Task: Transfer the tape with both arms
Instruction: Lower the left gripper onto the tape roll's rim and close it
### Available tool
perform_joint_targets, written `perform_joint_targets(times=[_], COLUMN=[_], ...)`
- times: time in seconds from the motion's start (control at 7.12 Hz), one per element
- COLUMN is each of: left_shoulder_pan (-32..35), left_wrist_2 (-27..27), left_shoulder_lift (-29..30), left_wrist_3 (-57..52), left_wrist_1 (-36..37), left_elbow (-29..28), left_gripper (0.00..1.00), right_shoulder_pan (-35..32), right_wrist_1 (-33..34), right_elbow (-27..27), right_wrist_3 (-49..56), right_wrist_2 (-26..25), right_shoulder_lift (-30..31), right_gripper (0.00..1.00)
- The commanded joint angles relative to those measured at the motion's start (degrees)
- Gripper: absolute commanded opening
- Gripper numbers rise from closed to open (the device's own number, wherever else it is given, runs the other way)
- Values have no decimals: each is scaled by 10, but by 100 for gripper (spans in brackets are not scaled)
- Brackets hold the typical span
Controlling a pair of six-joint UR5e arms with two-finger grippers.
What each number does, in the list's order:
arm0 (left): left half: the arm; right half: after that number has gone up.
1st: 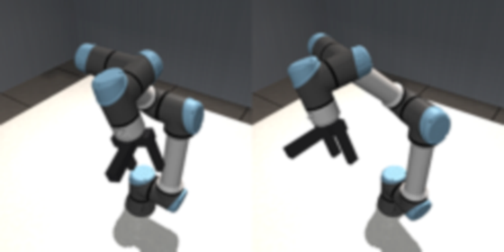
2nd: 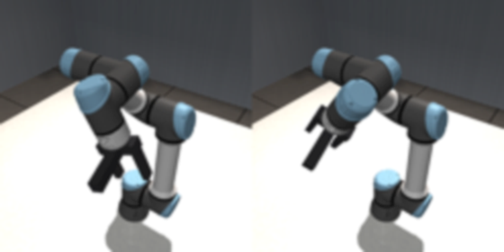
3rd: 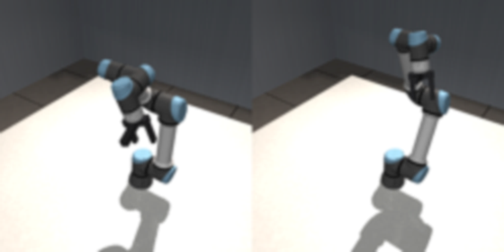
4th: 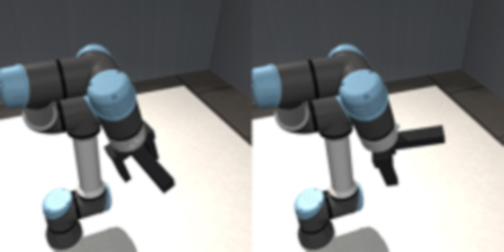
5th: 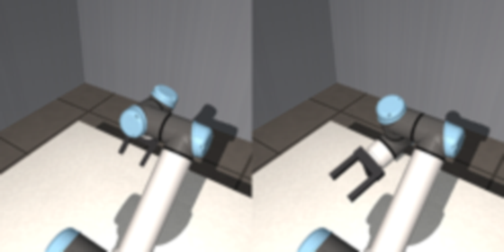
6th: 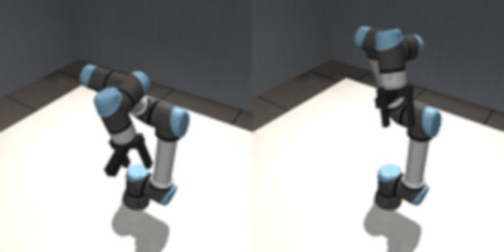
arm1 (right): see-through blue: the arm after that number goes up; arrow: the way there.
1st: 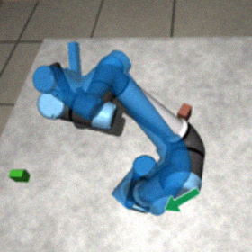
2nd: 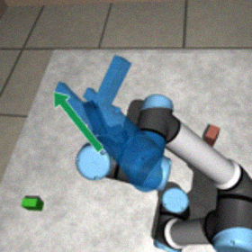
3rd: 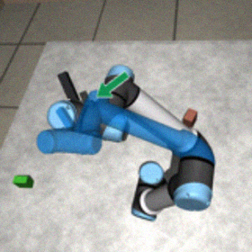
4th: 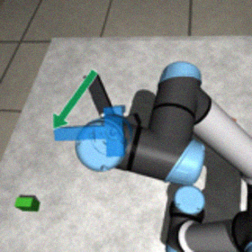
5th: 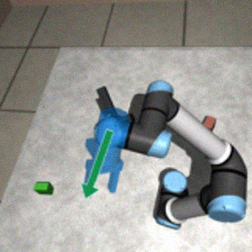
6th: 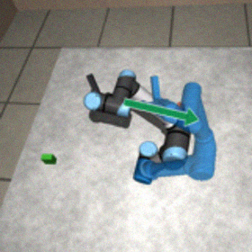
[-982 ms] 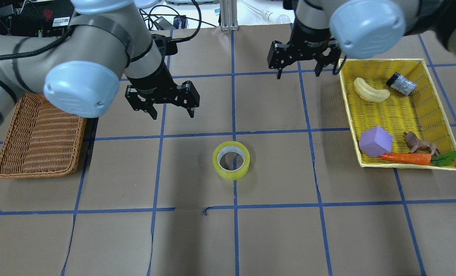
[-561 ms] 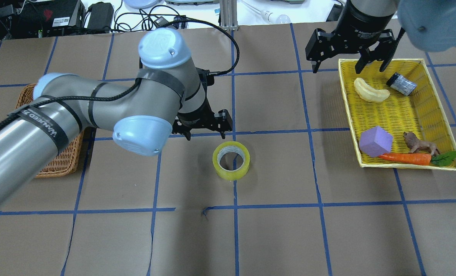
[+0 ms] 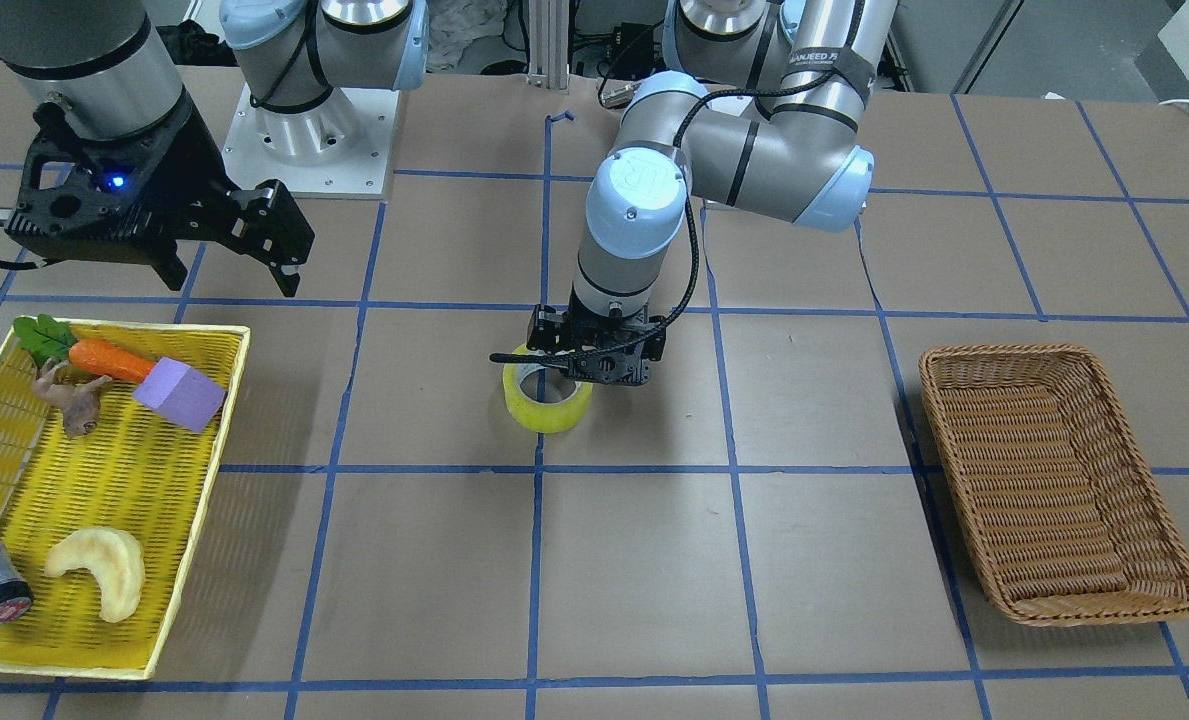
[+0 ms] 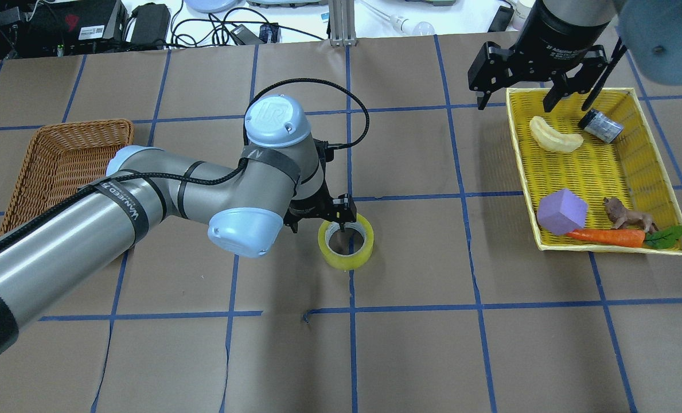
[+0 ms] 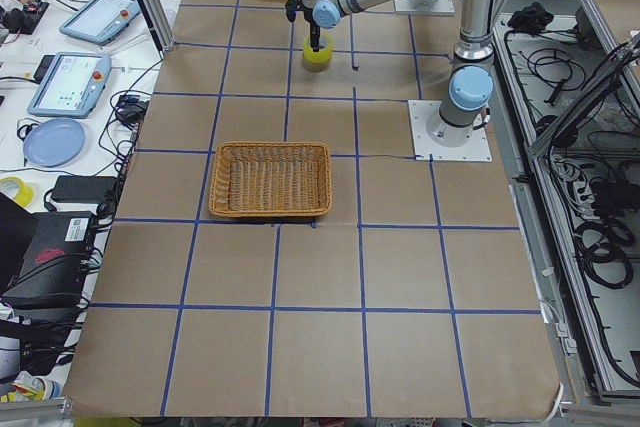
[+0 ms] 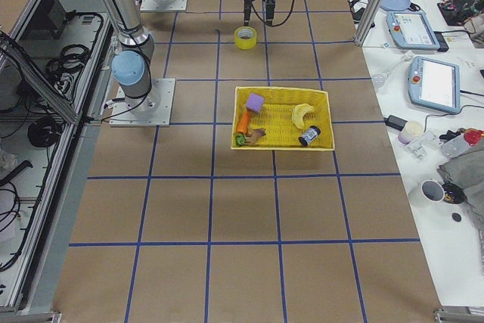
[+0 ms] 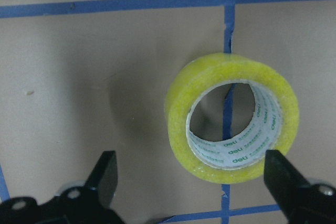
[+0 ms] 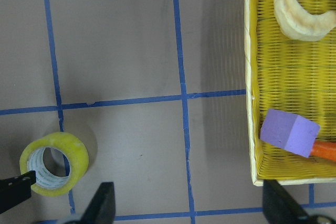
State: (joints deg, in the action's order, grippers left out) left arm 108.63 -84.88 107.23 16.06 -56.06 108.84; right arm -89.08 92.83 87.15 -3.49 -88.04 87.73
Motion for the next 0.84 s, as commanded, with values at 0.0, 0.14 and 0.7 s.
perform_joint_targets(times=[0.0,0.14,0.7], left_shoulder_pan=[0,0,0], left_wrist_2=[-2,-2,-1], left_shoulder_lift=[37,45,75], left_wrist_3=[0,0,3], left_wrist_1=[46,47,80], left_elbow=[12,11,8], left_gripper=[98,98,0], right_shoulder_pan=[-1,0,-1], right_wrist_1=[0,0,0], right_elbow=[0,0,0], right_wrist_3=[1,1,1], right_wrist_2=[1,-1,0], right_shoulder_lift=[1,1,1], right_gripper=[100,100,100])
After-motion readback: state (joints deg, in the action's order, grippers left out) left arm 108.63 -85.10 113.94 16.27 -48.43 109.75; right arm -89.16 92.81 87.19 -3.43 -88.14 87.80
